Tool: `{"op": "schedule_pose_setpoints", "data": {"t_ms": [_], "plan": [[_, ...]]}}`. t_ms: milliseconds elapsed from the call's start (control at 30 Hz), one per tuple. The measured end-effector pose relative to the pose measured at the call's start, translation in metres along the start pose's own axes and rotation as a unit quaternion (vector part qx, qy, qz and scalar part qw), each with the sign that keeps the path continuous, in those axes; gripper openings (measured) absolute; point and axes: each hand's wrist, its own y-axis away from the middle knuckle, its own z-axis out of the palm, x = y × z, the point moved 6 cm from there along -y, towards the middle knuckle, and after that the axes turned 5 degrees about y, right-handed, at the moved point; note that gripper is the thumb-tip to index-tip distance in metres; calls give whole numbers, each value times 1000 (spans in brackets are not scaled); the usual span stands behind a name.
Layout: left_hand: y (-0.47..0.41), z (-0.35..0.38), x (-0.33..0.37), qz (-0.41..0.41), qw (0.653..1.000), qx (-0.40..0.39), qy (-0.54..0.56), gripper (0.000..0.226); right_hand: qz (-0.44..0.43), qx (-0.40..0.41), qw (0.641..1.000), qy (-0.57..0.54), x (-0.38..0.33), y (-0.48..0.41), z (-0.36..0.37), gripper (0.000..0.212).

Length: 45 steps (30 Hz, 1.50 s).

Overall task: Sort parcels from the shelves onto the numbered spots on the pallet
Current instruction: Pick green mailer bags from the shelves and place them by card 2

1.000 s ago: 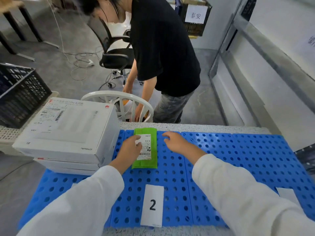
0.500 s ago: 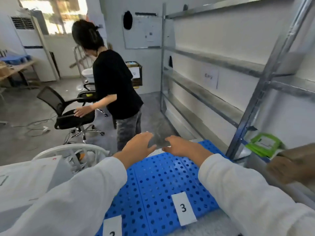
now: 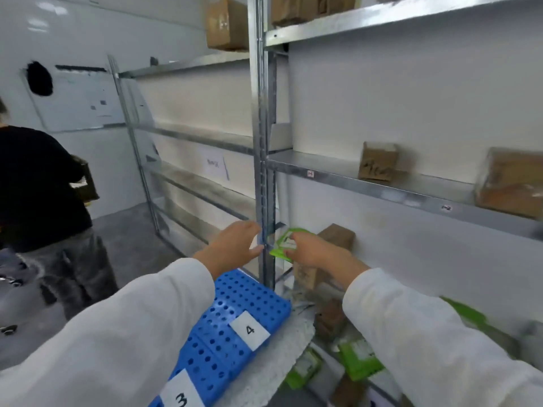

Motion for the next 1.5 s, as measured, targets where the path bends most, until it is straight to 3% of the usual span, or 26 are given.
{"op": "schedule_pose_setpoints", "data": {"t_ms": [167,367,533,700,933,1200,1500], "plan": [[-42,27,56,55,998,-20,-19,49,38,16,999,4,64,20,-8,34],[-85,46,61,54,998,-27,-16,49,51,24,998,-3,96,-1,-16,36],[-126,71,32,40,998,-40,-3,52,69,37,997,8,105,-53,-13,35],[-178,101,-11,30,998,-53,16,52,73,2,994,-82,105,-122,10,43],[-252,150,-81,16,997,-73,16,49,99,-19,993,-64,124,-217,18,49],[-313,214,-102,1,994,-111,15,50,107,-140,983,-47,152,-291,61,55],[-347,298,-136,-114,966,-224,64,38,104,-263,958,40,194,-356,111,47]]}}
